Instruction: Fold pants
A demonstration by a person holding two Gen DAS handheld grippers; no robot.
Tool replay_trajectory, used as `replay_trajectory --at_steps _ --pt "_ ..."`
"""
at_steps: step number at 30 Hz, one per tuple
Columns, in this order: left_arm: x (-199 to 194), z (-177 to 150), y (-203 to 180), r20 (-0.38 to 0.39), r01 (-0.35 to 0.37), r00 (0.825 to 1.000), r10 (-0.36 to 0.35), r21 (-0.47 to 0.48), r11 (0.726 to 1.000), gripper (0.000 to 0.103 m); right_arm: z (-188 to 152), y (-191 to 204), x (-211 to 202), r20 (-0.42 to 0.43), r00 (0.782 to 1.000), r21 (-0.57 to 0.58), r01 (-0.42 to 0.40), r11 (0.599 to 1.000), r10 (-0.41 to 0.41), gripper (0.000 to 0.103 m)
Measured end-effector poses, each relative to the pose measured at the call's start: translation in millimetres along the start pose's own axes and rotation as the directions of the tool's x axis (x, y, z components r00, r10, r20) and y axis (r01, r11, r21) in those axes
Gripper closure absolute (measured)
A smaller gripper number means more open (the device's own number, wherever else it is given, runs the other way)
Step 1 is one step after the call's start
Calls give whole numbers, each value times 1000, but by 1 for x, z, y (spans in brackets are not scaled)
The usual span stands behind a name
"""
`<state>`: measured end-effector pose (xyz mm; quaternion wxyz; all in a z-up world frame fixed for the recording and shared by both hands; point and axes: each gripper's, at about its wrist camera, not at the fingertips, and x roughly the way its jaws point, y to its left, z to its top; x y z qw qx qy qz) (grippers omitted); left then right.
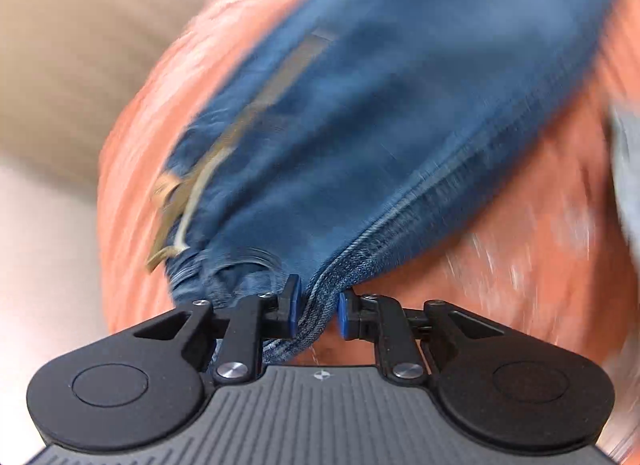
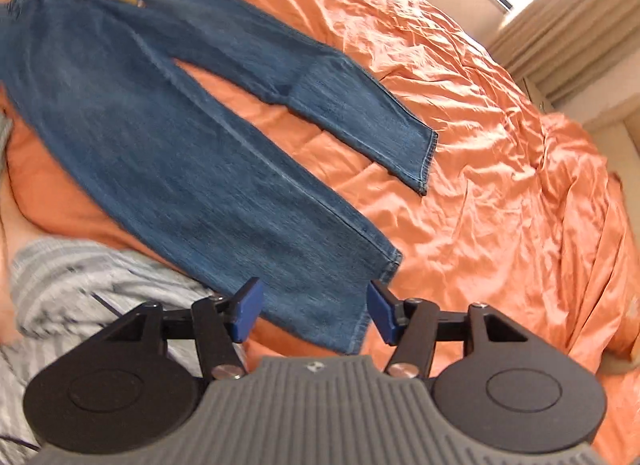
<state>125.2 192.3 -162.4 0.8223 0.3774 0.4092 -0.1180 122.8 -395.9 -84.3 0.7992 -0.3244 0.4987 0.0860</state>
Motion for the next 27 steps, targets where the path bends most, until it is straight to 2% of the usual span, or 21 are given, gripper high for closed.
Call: replay_trajectory --at_steps 2,4,8,17,25,26,27 --pt "-8 14 20 29 6 1000 -1 -151 988 87 -6 -4 18 -43 999 -42 -18 999 16 58" --pt "-13 26 31 50 3 999 9 -244 970 87 -15 -11 40 -90 994 -71 -67 995 61 79" --pt "-18 42 44 44 -12 999 30 -356 935 88 -35 -16 72 -128 987 -183 -124 975 101 83" --pt "-17 55 49 -43 -67 998 54 -417 906 88 -58 0 121 -163 969 -394 -235 889 184 85" --pt "-10 62 49 -98 -104 993 68 -449 887 88 -63 12 142 -93 980 -478 -201 855 178 87" --pt "-10 62 49 -99 -106 993 68 -457 883 88 -64 13 143 -90 981 -480 -192 856 170 90" --pt "-11 62 49 -100 -109 992 71 -462 880 88 -66 14 141 -77 985 -475 -175 862 157 103"
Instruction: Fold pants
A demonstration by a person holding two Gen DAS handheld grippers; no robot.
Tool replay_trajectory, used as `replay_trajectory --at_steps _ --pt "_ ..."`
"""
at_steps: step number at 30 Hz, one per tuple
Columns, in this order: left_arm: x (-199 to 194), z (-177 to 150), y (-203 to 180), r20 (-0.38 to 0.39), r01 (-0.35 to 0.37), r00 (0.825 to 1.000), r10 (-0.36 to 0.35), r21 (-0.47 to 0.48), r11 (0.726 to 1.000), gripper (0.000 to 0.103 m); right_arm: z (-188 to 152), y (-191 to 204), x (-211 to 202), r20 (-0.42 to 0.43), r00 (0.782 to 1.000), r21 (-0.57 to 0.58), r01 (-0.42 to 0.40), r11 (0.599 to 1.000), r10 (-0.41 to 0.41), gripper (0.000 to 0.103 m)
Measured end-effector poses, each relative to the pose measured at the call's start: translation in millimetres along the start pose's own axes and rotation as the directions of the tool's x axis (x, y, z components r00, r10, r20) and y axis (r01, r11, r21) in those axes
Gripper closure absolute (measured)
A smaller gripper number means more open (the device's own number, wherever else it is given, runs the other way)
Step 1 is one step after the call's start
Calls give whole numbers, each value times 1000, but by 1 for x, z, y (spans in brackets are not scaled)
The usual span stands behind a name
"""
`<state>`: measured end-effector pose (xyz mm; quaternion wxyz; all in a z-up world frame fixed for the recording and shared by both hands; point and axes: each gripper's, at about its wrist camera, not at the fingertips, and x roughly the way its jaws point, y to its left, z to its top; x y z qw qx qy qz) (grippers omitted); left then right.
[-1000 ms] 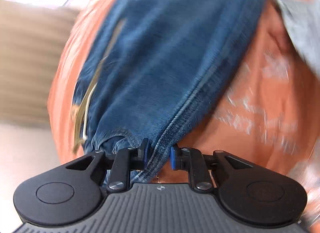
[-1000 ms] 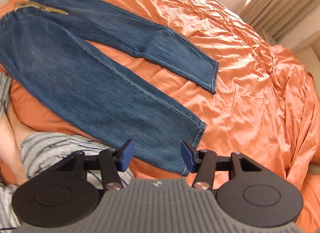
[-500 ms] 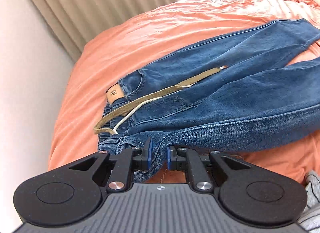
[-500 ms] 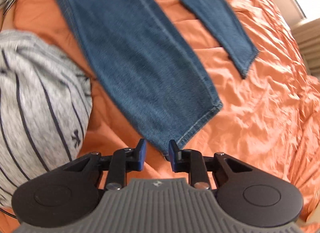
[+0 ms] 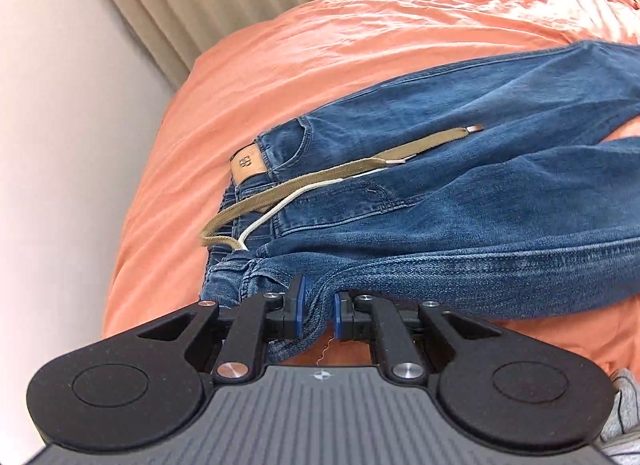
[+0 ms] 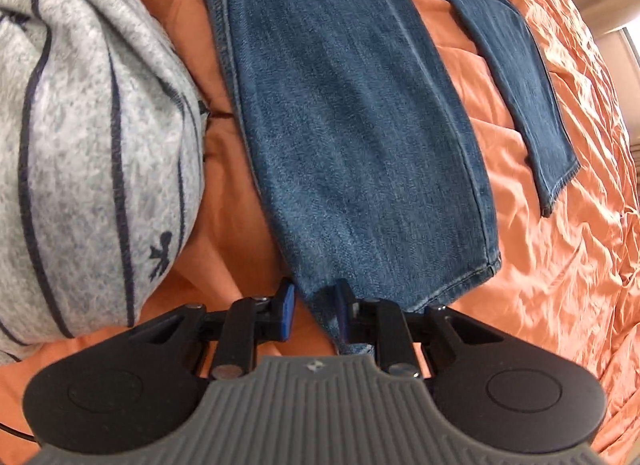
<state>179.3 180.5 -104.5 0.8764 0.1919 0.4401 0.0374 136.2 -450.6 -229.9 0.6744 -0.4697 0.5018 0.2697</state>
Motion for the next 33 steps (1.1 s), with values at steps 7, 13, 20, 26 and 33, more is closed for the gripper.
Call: replay_trajectory --at_steps 7,13,20,26,33 --pt "-11 2 9 45 -1 999 4 -56 998 89 -3 -29 -55 119 970 202 186 961 -213 103" --pt "-28 33 25 128 -15 991 26 -88 996 91 19 -90 -100 169 920 341 282 897 -354 103" --pt "-16 103 41 164 -47 984 65 -110 993 93 65 -190 -101 169 895 476 293 829 -413 103" --pt "52 166 35 96 -66 993 73 -71 995 93 120 -270 -37 123 914 490 283 824 -387 103" --pt "161 198 22 -51 -46 998 45 -24 999 93 169 -335 72 38 946 505 260 823 -323 103"
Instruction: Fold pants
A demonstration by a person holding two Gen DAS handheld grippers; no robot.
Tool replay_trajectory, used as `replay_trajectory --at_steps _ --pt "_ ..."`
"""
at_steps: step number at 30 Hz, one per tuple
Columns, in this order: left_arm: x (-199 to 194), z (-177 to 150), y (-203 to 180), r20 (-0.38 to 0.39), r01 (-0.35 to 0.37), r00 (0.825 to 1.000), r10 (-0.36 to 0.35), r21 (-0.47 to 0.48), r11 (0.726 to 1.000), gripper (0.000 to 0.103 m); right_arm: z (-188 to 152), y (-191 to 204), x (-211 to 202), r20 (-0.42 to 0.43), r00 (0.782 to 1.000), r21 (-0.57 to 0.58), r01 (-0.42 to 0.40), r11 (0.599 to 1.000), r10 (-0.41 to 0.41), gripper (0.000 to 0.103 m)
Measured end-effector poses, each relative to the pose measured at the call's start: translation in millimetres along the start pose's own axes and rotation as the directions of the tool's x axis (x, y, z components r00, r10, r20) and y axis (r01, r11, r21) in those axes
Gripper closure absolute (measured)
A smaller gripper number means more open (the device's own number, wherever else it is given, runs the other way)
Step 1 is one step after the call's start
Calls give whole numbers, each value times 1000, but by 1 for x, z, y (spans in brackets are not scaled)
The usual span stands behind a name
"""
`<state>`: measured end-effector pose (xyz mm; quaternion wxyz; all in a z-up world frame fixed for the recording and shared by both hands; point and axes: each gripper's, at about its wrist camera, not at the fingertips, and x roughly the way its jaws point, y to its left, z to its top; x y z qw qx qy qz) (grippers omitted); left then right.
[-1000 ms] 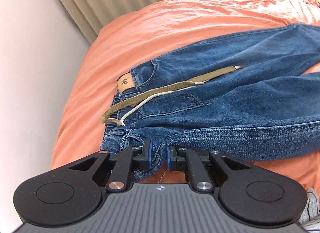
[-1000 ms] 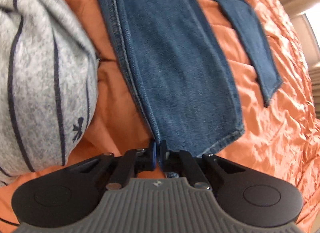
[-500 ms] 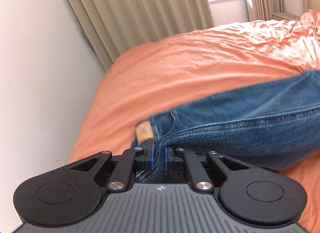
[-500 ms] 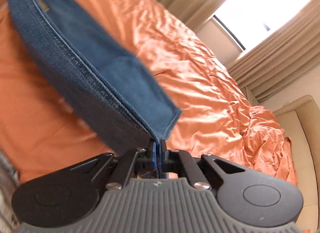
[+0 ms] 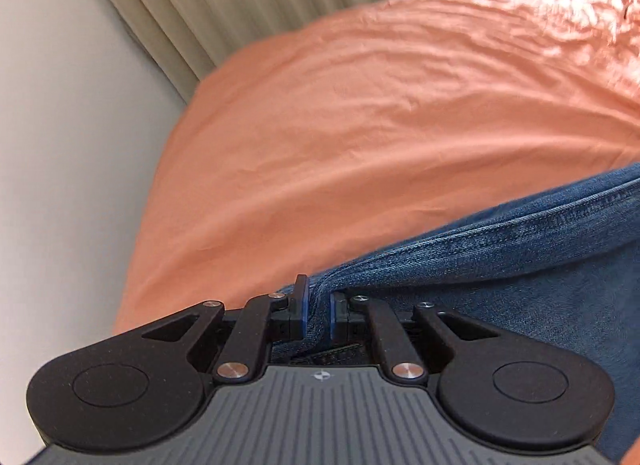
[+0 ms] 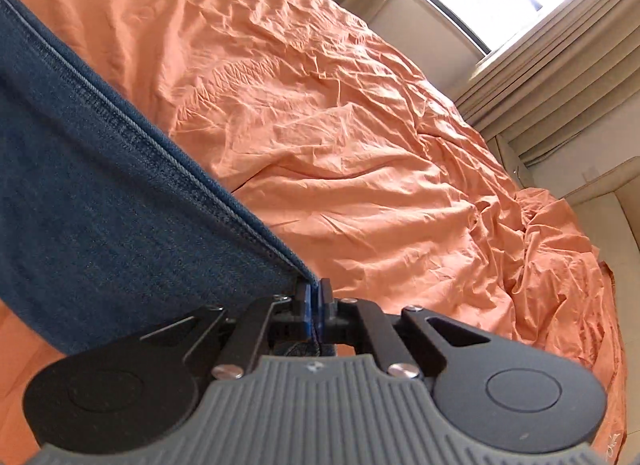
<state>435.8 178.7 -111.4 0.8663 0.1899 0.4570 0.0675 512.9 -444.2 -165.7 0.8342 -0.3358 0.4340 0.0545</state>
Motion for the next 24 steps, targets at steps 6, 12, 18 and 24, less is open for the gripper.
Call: replay_trajectory --at_steps 6,12,18,24 --pt "68 0 -15 -92 17 996 -14 42 999 93 16 17 76 -65 998 -14 -12 1000 11 103" --pt "103 -2 -23 -114 35 993 -30 42 999 92 17 27 109 -111 993 -18 -49 999 47 103" --pt "95 -4 -28 -95 -8 995 21 131 991 41 18 26 106 -114 993 42 -17 999 22 98" --pt "57 9 -6 -24 -12 1000 14 96 995 18 15 19 61 -71 997 189 14 982 -1 65"
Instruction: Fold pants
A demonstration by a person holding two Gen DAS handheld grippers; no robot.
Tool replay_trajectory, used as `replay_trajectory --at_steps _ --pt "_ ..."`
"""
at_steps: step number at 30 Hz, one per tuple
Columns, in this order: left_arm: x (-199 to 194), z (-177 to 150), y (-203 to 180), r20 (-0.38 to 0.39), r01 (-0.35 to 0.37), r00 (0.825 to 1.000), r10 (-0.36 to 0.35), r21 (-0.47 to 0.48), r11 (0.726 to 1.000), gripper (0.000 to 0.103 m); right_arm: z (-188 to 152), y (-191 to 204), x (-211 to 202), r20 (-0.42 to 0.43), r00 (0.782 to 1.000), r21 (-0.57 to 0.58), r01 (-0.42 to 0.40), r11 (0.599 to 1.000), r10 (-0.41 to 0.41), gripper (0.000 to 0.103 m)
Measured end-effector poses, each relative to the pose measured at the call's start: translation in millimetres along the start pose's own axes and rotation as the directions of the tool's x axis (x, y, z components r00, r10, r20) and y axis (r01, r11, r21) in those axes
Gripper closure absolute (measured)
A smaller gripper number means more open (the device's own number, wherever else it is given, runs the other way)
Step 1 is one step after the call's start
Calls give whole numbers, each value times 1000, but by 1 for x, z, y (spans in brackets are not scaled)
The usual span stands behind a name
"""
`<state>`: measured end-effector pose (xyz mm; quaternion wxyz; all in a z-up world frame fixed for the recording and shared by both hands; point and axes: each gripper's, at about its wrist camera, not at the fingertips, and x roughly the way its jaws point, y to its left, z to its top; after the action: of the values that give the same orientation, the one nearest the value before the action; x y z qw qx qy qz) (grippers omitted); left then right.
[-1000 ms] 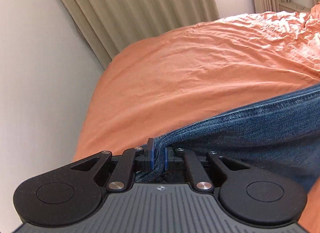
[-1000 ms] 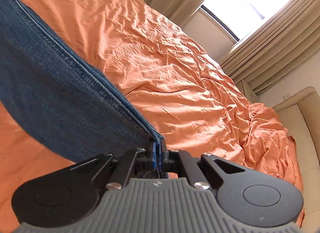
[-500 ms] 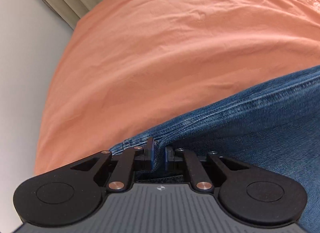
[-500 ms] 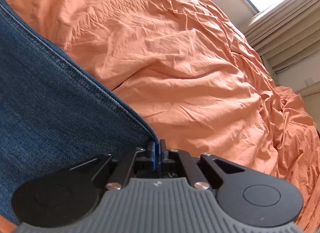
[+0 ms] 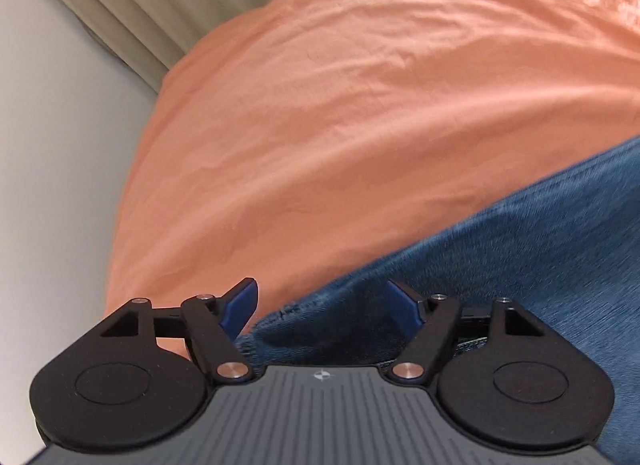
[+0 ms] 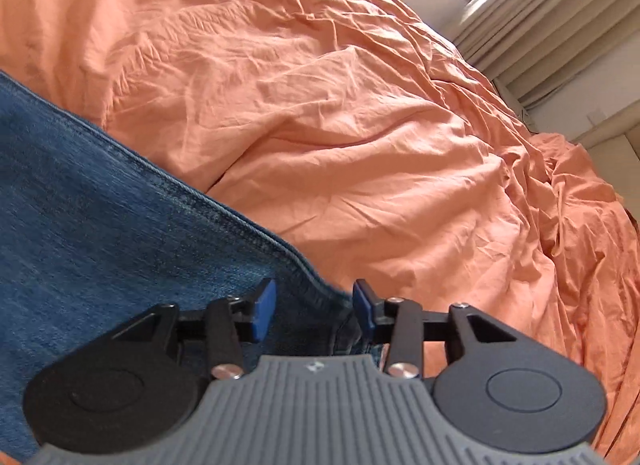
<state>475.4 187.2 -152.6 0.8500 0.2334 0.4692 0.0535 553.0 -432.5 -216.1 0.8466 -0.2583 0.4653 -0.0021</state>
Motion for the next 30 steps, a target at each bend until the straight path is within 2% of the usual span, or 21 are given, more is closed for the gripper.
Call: replay_trajectory --at_steps 2,3,5,7,9,12,14,16,17,19,20,23,24,26,27,28,30 --pt "-17 -2 14 20 8 1000 -7 -55 998 18 -5 5 -23 17 999 61 -36 997 35 65" --pt "-28 -9 26 34 27 999 -23 -112 993 18 -8 9 -36 34 997 93 -69 993 66 65" --pt "-43 -28 49 48 76 997 -67 -225 971 18 -17 24 -60 54 990 160 -141 977 134 64" --pt "-57 -57 76 76 116 993 -95 -353 928 18 -26 44 -76 49 976 229 -216 949 211 64" --pt "-66 -92 98 101 146 989 -110 -478 866 18 -35 65 -88 50 959 286 -282 916 280 64" --pt "-68 -154 129 155 195 980 -121 -674 712 18 -45 102 -105 113 926 347 -377 859 361 64" --pt "-64 -197 141 193 224 974 -117 -778 587 18 -49 126 -114 148 912 371 -409 834 381 64" --pt "-50 -234 148 235 273 962 -140 -855 441 18 -52 147 -120 177 900 409 -435 802 398 64" --pt "-41 -248 149 265 309 950 -166 -877 369 18 -53 155 -123 189 892 430 -451 782 410 64" --pt "-22 -268 145 325 369 924 -200 -898 242 18 -55 172 -128 205 883 465 -468 752 423 64" --pt "-10 -275 141 354 390 913 -201 -902 185 18 -56 179 -131 209 883 477 -467 745 420 64" --pt "21 -286 131 405 425 892 -202 -903 65 18 -59 196 -141 208 885 490 -462 739 416 63" --pt "29 -286 128 420 437 886 -195 -898 52 19 -60 200 -144 206 888 487 -457 744 411 63" --pt "43 -282 125 438 453 883 -172 -890 57 19 -63 206 -149 204 894 485 -446 752 398 63" --pt "49 -278 126 441 456 882 -168 -887 69 18 -65 207 -152 200 898 489 -437 755 391 62" --pt "56 -269 126 426 445 888 -172 -891 87 18 -67 208 -153 197 902 497 -430 754 384 62" --pt "67 -251 129 379 401 909 -170 -908 122 22 -73 208 -153 192 906 522 -419 743 376 62"
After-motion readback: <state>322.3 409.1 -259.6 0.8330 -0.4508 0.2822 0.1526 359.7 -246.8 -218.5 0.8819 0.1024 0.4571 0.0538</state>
